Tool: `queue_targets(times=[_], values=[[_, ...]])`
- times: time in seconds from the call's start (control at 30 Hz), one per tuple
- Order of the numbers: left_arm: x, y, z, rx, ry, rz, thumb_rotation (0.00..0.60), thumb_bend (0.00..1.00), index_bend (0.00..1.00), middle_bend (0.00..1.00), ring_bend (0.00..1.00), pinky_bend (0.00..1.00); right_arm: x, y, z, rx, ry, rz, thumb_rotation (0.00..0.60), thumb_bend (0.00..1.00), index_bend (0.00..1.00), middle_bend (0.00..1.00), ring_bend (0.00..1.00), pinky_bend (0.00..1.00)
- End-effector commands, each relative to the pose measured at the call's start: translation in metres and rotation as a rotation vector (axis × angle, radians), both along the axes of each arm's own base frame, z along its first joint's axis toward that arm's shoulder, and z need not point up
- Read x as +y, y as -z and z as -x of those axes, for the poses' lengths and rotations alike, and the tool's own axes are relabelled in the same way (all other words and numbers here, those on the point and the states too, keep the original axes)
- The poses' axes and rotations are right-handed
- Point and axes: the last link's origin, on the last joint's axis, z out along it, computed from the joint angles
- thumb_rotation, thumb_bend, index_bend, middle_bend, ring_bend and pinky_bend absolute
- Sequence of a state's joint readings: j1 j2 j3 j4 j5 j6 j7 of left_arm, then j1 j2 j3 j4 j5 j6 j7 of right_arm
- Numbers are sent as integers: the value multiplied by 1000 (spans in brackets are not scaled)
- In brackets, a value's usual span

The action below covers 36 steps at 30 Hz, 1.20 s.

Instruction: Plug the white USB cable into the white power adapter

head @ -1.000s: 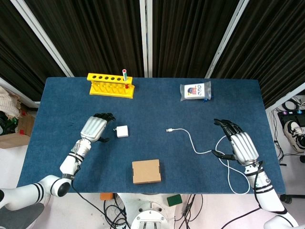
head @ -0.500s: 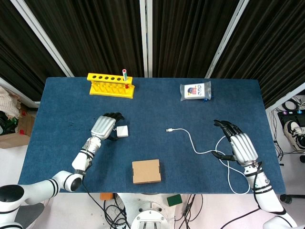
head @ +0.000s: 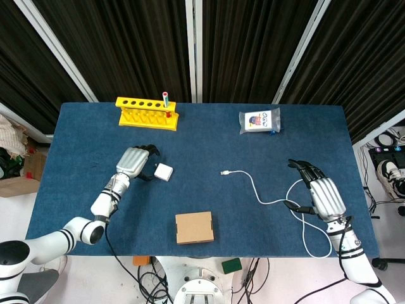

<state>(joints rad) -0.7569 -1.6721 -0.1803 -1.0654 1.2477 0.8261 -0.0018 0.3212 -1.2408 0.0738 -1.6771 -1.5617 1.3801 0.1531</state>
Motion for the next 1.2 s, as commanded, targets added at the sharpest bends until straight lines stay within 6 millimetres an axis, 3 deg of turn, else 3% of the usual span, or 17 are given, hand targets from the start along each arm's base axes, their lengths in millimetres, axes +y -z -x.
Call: queue_targets(times=[0.03,0.13,0.3,0.5,0.83,1.2], values=[[-2,-5,-3,9,39,1,600,65,355,281,528,668,1,0,0,0,-1,-2,600,172,151,243,131,238],[1,-6,-4,12,49,8,600,64,344,285,609,774,2,1,1,-1,0,-3,600,172,151,243,131,238],[4,1,-7,33,62,22,600,61,341,289,654,903,4,3,3,-4,8,-9,600,172,150,243,132,238],[4,10,-8,43,54,66,600,61,342,291,655,909,5,3,7,-9,19,-5,600,172,150,243,152,238],[12,7,-3,-111,-76,136,600,61,357,291,655,905,7,2,11,-19,30,7,600,172,150,243,152,238],[11,11,0,-142,-54,156,600,124,370,294,654,895,8,4,11,-23,33,4,600,171,151,243,152,238]])
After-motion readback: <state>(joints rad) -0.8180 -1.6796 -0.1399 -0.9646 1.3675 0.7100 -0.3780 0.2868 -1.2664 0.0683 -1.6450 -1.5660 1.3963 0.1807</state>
